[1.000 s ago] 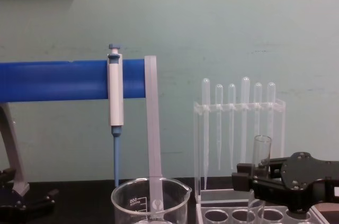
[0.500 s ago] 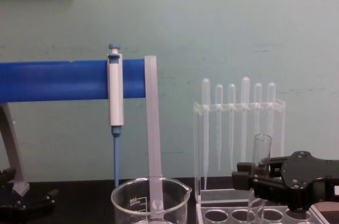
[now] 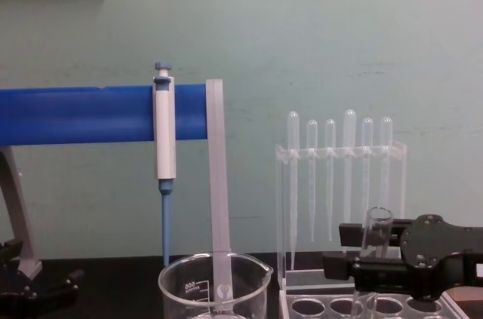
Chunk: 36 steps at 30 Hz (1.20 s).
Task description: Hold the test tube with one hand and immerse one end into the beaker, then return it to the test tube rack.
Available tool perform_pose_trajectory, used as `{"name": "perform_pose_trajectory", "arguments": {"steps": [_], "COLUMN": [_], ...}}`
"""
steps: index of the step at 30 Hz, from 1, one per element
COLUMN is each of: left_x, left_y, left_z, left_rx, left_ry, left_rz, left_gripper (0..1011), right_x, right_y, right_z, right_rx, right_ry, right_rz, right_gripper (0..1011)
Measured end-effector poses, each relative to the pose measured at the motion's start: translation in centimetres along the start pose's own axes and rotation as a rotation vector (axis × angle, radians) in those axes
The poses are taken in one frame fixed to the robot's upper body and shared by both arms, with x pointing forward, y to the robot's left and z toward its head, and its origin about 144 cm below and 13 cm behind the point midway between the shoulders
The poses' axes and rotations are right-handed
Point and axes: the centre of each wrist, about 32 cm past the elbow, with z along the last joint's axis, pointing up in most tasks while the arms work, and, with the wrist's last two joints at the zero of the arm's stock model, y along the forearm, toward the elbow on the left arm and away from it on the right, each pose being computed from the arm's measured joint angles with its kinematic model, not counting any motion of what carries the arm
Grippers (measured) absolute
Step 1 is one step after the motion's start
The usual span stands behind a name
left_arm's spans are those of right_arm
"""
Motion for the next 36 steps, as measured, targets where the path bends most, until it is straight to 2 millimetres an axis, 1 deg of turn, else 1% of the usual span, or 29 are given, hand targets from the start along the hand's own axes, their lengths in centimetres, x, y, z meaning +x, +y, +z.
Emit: {"name": "perform_pose_trajectory", "arguments": {"steps": [1,4,7,9,10,13,20,31,36], "left_x": [0.0,0.0,0.0,0.0,0.0,0.0,0.0,0.0,0.0], "left_y": [0.0,0.0,0.0,0.0,0.0,0.0,0.0,0.0,0.0], "left_z": [0.0,0.0,0.0,0.0,0.0,0.0,0.0,0.0,0.0], "left_rx": [0.0,0.0,0.0,0.0,0.0,0.0,0.0,0.0,0.0], "left_ry": [0.0,0.0,0.0,0.0,0.0,0.0,0.0,0.0,0.0], "left_rz": [0.0,0.0,0.0,0.0,0.0,0.0,0.0,0.0,0.0], "left_gripper": [1000,1000,1000,1000,1000,1000,1000,1000,1000], "right_x": [0.0,0.0,0.0,0.0,0.0,0.0,-0.6,-1.2,-1.7], "right_y": [0.0,0.0,0.0,0.0,0.0,0.0,-0.1,-0.6,-1.3], "right_z": [0.0,0.0,0.0,0.0,0.0,0.0,0.2,2.0,2.1], "right_rx": [0.0,0.0,0.0,0.0,0.0,0.001,0.06,0.144,0.197], "right_ry": [0.0,0.0,0.001,0.001,0.001,0.0,-0.044,-0.126,-0.146], "right_rz": [0.0,0.0,0.0,0.0,0.0,0.0,-0.019,-0.048,-0.115], "right_gripper": [687,742,863,875,924,1003,1002,1002,1002]}}
